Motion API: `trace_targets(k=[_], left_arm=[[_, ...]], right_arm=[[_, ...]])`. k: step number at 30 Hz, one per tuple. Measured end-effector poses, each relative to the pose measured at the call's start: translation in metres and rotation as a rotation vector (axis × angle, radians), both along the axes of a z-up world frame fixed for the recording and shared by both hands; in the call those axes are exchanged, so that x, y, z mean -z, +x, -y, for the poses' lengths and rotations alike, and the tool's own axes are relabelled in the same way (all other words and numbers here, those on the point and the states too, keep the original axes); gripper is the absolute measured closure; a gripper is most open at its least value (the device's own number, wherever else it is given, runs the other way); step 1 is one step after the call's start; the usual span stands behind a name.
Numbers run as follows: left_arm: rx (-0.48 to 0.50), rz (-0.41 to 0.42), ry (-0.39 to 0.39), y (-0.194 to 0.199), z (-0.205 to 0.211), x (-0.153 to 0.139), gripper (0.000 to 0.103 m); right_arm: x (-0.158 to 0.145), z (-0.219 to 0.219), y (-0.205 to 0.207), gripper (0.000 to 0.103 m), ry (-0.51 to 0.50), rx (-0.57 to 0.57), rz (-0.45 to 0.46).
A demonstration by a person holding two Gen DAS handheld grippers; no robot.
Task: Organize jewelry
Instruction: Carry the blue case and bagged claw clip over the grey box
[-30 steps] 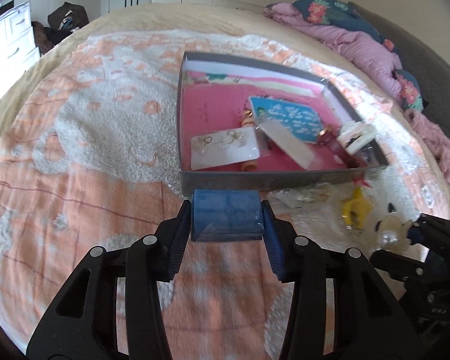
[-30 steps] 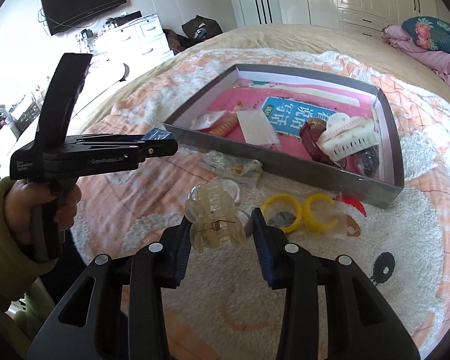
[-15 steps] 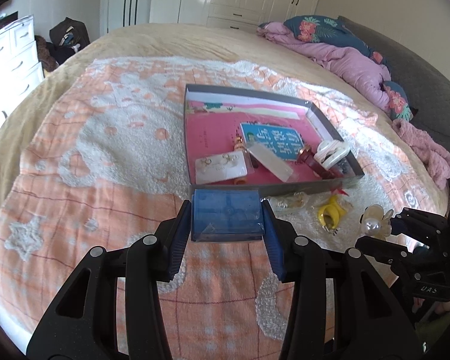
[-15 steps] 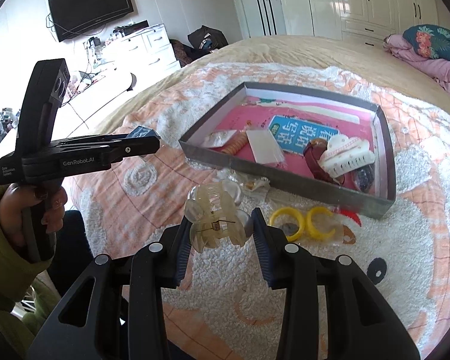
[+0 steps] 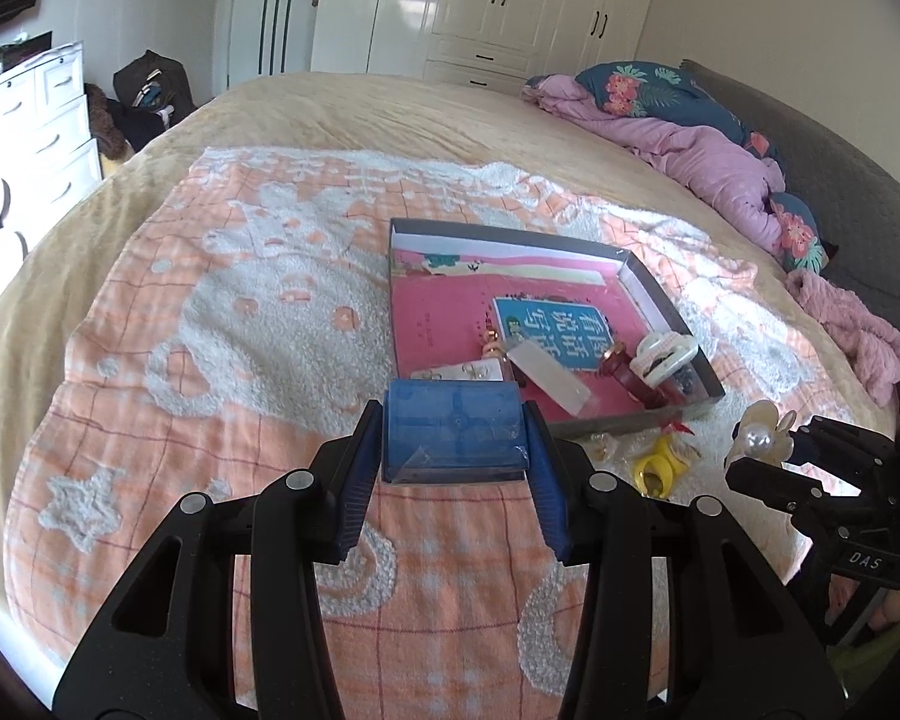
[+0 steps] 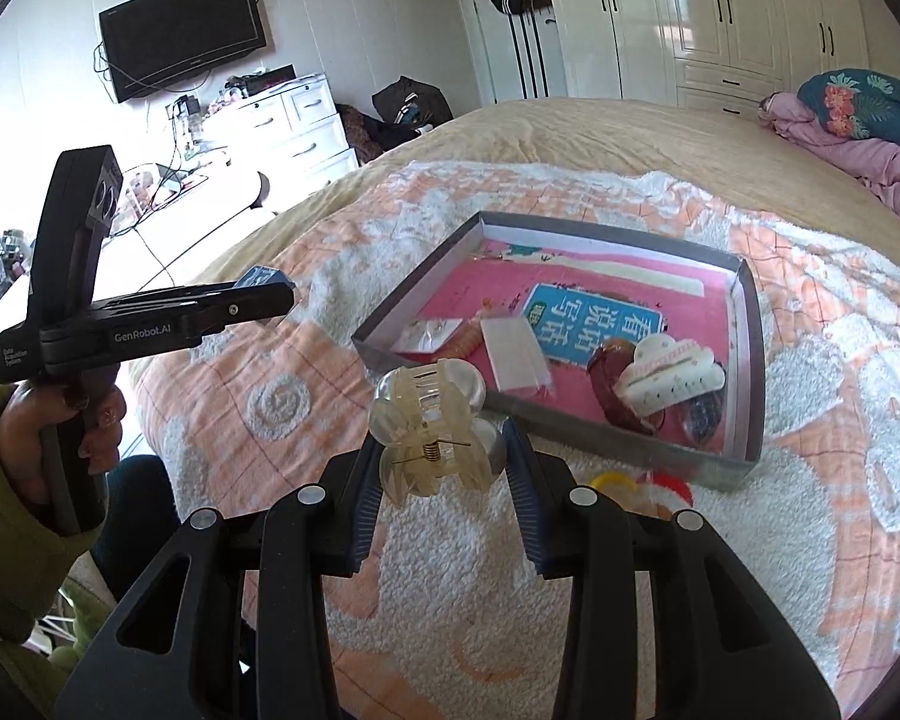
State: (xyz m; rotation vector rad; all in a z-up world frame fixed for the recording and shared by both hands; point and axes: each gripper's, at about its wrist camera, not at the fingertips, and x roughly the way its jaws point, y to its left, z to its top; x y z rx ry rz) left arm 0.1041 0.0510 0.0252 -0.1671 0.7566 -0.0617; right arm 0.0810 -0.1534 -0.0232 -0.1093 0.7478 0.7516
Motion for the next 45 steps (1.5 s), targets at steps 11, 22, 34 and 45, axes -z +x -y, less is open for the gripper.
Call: trace_targets(k=[11,22,34,45], left_arm=[[0.016,0.019,0.004,0.020,0.001,-0.011,0.066],[0.032,-0.008,0.003,0.055,0.003,-0.002,0.066],[0.059,-0.057,0.026,0.092,0.008,0.021,0.066],[0.084,-0.120,0.042,0.119,0.015,0.049,0.066]], right_arm=[[-0.019,-0.007,0.028,0.066,0.019,0.005,0.035],[-0.032,-0.016,0.062,0.066,0.041,0.019,0.067],[-0.015,-0.014,0.094,0.066,0.010,0.047,0.043],[0.016,-0.022,0.104,0.066,-0.008,0.053,-0.030]])
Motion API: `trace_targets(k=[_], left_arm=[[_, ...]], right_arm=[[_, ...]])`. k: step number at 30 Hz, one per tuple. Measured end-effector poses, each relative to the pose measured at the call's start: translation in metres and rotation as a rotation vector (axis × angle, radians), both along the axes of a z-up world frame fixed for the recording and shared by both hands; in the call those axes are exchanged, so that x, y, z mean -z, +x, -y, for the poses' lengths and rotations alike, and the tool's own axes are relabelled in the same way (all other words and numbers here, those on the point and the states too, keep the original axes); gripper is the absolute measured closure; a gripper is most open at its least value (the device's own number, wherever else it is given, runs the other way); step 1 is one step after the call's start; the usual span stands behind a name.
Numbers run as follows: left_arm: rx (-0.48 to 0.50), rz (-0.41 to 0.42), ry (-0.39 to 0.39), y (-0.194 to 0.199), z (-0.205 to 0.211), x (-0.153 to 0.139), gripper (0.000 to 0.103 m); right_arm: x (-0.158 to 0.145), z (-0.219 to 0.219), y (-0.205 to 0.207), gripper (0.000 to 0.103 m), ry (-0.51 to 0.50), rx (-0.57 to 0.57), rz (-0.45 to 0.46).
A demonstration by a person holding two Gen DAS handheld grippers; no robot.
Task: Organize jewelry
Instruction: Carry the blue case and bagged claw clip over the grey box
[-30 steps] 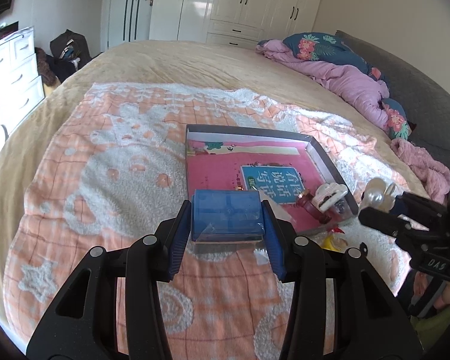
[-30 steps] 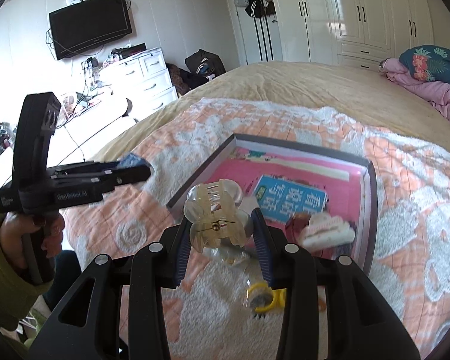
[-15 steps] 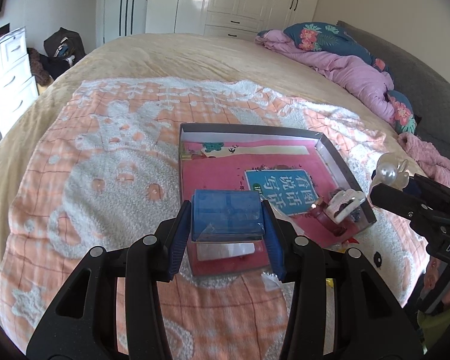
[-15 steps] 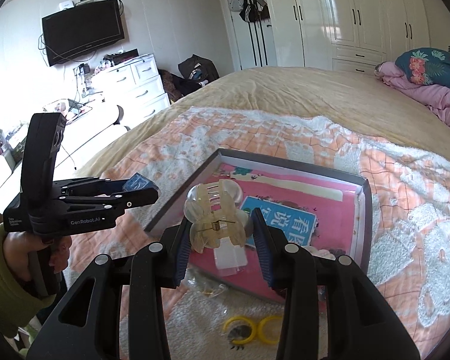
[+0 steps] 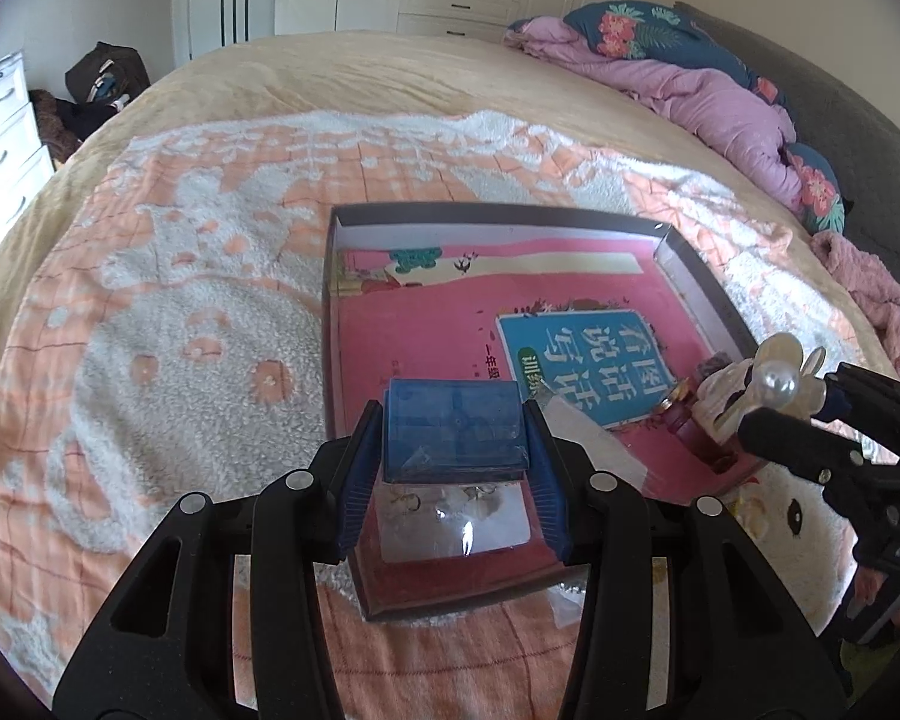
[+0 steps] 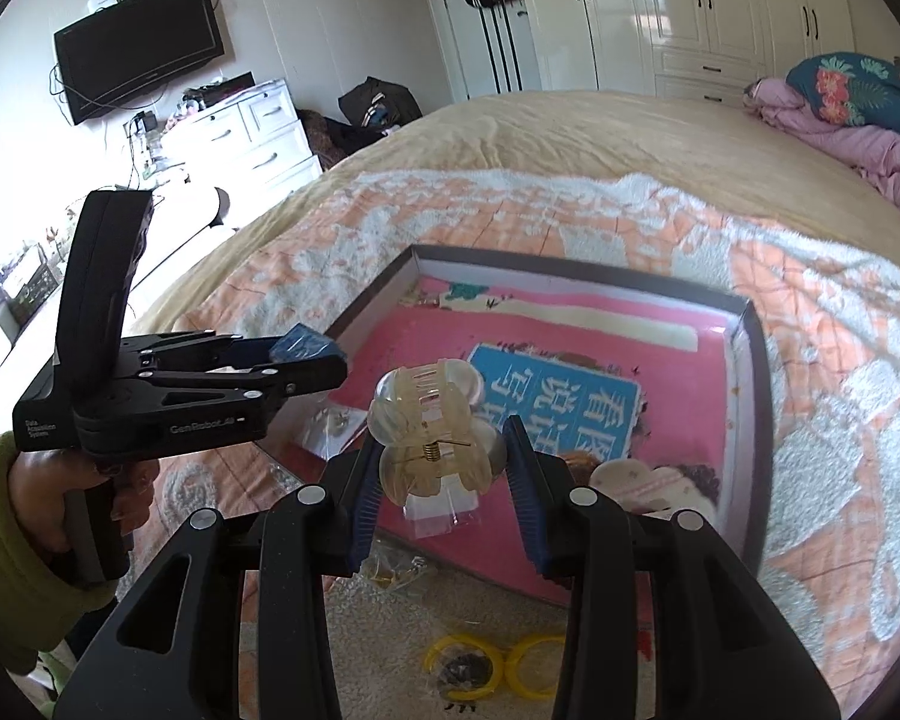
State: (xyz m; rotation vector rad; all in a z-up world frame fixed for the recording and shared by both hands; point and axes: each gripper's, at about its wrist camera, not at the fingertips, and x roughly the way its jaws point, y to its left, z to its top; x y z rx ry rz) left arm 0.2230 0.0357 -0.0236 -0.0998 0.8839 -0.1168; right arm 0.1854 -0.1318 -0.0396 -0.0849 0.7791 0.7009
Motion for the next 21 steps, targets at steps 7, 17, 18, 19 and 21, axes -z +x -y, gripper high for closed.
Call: trace_targets(k=[7,17,18,19,21], left_arm=[[0.003,-0.024,0.002,0.008,0.001,0.013,0.066],[0.004,-0.037,-0.005,0.015,0.000,0.021,0.066],[0.004,-0.037,-0.006,0.015,-0.001,0.022,0.066],[0.004,-0.038,-0.007,0.016,-0.001,0.022,0.066],[0.003,-0.038,-0.005,0.017,-0.002,0.022,0.066]], right_arm=[[0.020,-0.010,0.006,0.066,-0.029,-0.011,-0.037],[0.043,-0.023,0.010,0.066,-0.069,-0.030,-0.081],[0.044,-0.025,0.009,0.066,-0.069,-0.033,-0.084],[0.045,-0.026,0.009,0.066,-0.070,-0.035,-0.086],[0.047,-0.027,0.010,0.066,-0.069,-0.035,-0.091]])
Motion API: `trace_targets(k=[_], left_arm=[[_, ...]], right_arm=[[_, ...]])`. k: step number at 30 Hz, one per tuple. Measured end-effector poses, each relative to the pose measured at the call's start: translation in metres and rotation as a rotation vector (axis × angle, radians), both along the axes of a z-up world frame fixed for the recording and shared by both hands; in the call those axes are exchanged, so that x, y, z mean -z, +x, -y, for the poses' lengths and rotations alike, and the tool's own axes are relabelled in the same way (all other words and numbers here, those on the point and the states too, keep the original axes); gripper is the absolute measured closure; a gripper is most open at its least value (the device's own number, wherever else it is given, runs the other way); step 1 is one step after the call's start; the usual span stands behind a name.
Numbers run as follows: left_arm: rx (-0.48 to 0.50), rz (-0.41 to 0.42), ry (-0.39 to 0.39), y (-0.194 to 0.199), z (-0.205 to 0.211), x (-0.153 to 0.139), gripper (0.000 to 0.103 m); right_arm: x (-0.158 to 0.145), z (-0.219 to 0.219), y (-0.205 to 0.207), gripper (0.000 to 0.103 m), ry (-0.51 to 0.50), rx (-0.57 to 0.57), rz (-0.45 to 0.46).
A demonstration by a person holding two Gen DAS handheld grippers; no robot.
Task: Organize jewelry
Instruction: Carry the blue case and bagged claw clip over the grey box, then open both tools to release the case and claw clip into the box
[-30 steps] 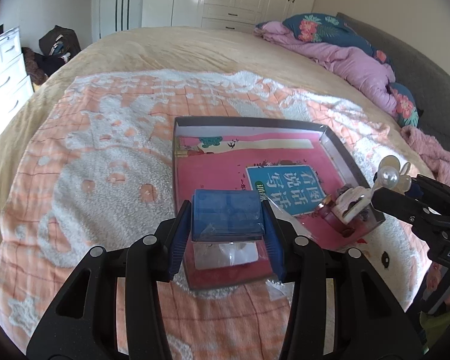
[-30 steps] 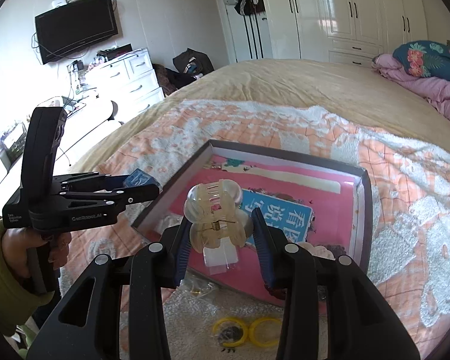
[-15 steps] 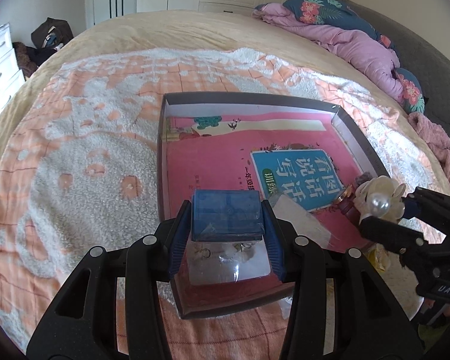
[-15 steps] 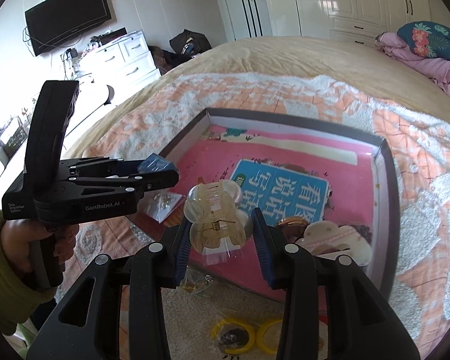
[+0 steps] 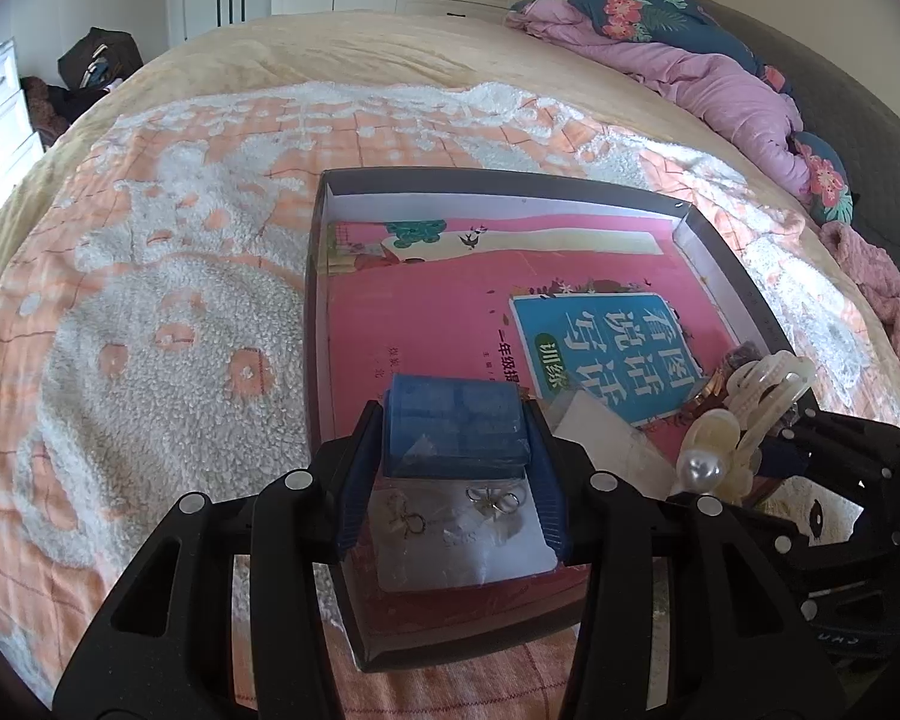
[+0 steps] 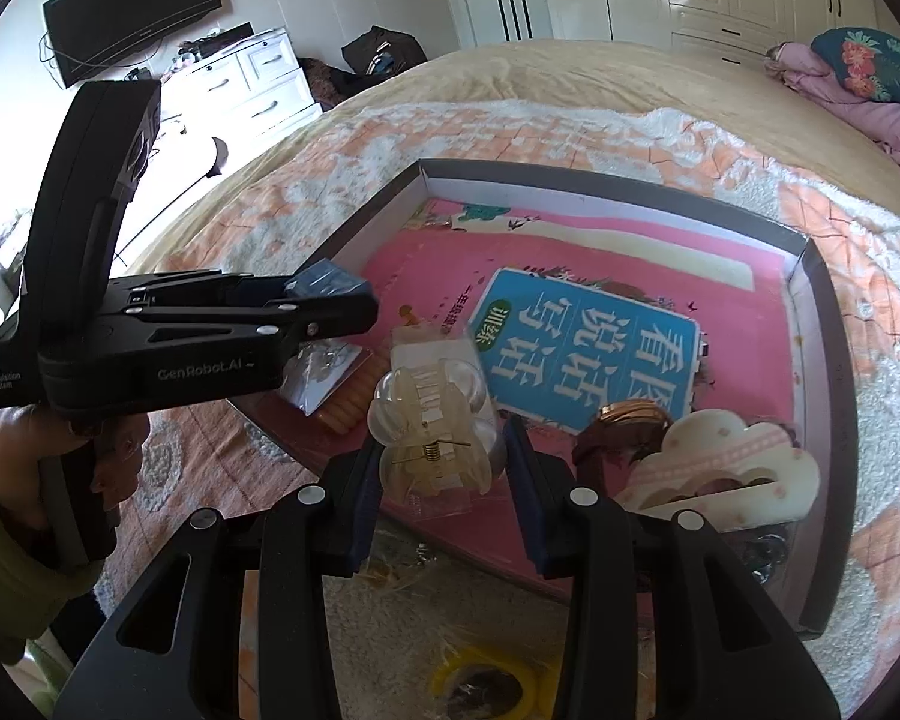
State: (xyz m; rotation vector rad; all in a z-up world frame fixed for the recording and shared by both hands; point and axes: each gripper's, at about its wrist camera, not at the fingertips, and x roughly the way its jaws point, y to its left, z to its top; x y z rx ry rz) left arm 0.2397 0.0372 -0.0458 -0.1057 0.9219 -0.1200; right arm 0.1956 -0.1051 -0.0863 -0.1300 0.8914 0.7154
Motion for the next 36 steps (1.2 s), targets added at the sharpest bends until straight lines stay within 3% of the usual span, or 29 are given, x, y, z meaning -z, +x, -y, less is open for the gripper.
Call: trace_targets(k=[9,26,36], left_arm=[[-0.001,-0.002,0.001,0.003,-0.001,0.002,0.066],[0.010,0.005,-0.002,0.000,0.008,-0.005,0.065],[0.012,0.038,0.009,-0.015,0.013,-0.026,0.059]], right_arm=[[0.004,0.004,0.003,0.066,0.003,0.028,-0.020],[-0.034,0.045,-0.027,0.024,0.083,0.111,0.035],[-0.061,0.063,-0.047,0.013,0.124,0.139,0.076]])
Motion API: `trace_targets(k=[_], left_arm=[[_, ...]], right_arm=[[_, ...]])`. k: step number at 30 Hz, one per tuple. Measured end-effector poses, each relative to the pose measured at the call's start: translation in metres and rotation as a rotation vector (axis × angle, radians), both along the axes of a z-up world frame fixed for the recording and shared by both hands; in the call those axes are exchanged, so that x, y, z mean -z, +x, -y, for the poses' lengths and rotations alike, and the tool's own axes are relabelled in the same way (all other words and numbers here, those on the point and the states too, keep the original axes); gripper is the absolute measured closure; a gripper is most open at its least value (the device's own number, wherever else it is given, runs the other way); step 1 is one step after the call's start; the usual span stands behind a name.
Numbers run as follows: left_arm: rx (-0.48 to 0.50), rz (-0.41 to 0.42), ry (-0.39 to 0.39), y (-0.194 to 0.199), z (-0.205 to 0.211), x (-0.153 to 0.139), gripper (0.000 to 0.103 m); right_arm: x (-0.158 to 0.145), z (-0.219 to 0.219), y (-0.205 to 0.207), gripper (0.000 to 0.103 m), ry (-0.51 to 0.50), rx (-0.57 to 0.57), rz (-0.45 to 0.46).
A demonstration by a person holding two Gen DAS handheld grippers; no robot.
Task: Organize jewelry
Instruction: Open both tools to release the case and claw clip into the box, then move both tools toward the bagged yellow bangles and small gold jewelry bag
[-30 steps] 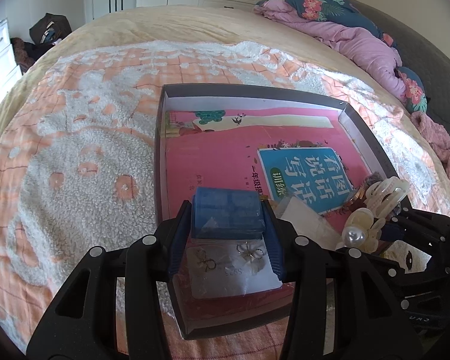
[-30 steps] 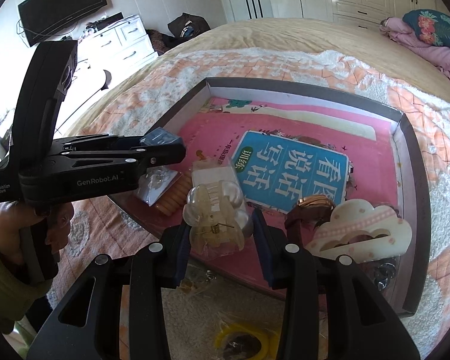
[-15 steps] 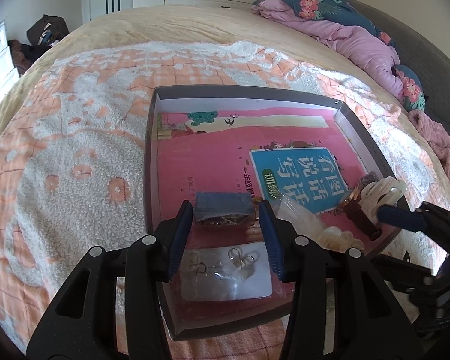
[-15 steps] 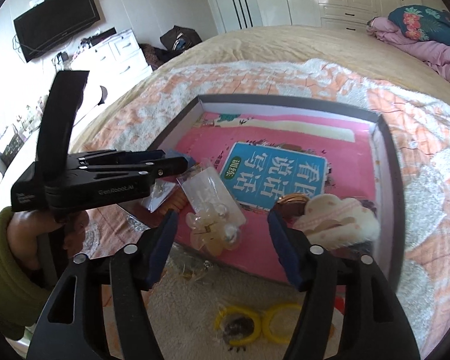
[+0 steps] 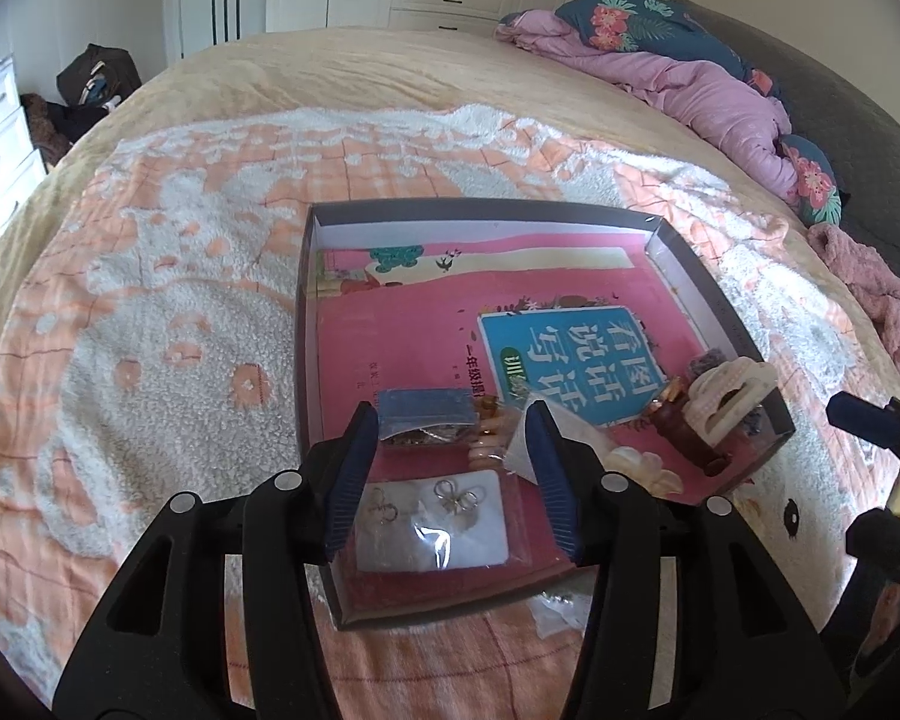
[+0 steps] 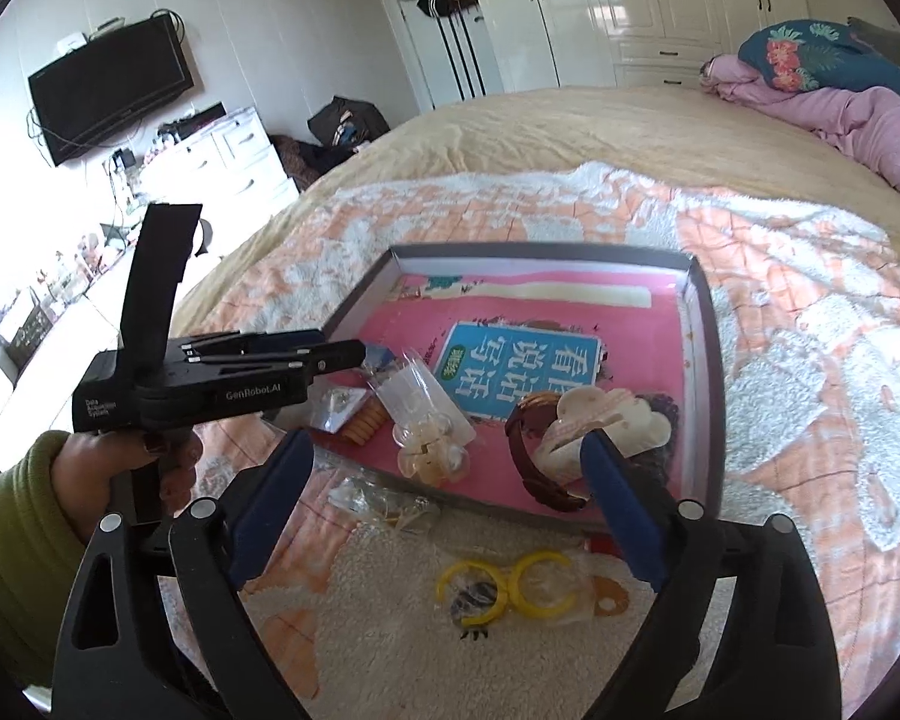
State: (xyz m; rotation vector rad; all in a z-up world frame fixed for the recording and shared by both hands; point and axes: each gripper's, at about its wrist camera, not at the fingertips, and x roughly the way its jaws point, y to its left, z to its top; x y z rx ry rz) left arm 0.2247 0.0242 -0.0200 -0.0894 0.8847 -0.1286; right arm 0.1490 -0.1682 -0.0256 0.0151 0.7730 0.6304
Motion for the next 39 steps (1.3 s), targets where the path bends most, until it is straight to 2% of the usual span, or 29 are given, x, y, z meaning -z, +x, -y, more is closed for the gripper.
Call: trace_targets(k=[1,5,14,27,30,39], left_arm=[[0.000,0.006,0.001,-0.003,0.000,-0.003,0.054],[-0.009,0.027,0.007,-0.013,0.001,-0.015,0.044],[-0.031,0.078,0.020,-0.040,0.002,-0.042,0.010],[-0.043,0.111,0.046,-0.071,0.003,-0.060,0.009],[-0.044,0.111,0.054,-0.077,0.003,-0.060,0.009],[-0.055,0.093,0.072,-0.091,-0.001,-0.052,0.009]], right_arm=[[-0.003,0.001,-0.002,0.013,0.005,0.001,0.005],[-0.013,0.005,-0.010,0.013,0.014,0.004,0.025],[-0.032,0.014,-0.030,0.012,0.028,0.010,0.064],[-0.048,0.018,-0.052,0.011,0.028,0.010,0.099],[-0.048,0.018,-0.056,0.006,0.027,0.013,0.103],[-0.041,0.019,-0.065,0.006,0.011,0.012,0.095]])
